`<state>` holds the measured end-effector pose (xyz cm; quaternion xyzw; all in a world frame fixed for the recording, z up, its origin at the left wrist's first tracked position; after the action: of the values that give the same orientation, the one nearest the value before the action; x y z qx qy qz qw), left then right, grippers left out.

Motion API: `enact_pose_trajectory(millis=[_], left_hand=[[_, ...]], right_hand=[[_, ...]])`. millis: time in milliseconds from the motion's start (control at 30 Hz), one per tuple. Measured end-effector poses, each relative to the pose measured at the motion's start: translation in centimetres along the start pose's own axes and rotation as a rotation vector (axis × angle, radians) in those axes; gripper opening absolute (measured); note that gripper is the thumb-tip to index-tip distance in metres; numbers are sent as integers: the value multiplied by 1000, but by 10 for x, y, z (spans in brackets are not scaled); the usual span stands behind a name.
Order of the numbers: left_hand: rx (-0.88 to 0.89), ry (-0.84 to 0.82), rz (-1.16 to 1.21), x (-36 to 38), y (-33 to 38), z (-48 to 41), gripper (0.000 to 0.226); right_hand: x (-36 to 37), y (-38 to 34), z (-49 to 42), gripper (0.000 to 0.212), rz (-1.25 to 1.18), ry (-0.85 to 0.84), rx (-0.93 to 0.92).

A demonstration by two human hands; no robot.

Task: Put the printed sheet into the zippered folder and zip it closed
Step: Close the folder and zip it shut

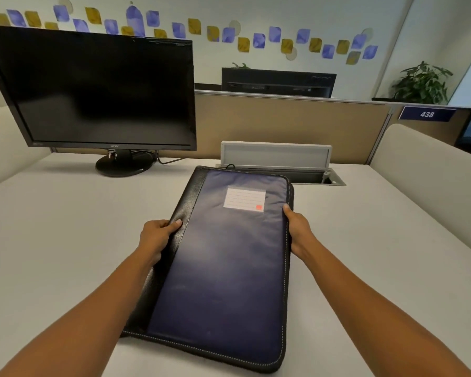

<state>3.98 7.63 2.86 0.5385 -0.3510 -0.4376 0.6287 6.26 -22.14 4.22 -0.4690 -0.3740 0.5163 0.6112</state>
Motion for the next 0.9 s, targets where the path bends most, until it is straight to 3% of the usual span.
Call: enact_pose_trajectory(millis=[133, 233, 333, 500, 700, 900], left_hand=[[-13, 191, 66, -5, -9, -1, 19], [-66, 297, 102, -6, -17, -1, 36], [-70, 334, 70, -4, -20, -1, 40], [-36, 249, -38, 5, -25, 4, 28], [17, 123, -346, 12, -28, 4, 22], [90, 18, -676, 15, -31, 7, 32]], right_hand=[[12, 7, 4, 40, 190, -90, -13], [16, 16, 11, 41, 329, -100, -71], [16, 23, 16, 39, 422, -75, -137], [14, 35, 23, 41, 534, -11, -178], [15, 42, 25, 43, 597, 28, -170], [20, 42, 24, 39, 731, 40, -232]])
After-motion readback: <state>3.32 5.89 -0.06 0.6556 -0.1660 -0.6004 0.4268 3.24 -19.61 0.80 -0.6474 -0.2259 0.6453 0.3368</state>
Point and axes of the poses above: each hand's wrist, its own z-axis away from the middle knuckle, its own x-axis out of the palm, y = z × x, the point moved 2 cm from there along -z, towards the middle knuckle, and after that the axes turned 10 degrees about z, right-handed, at the moved point
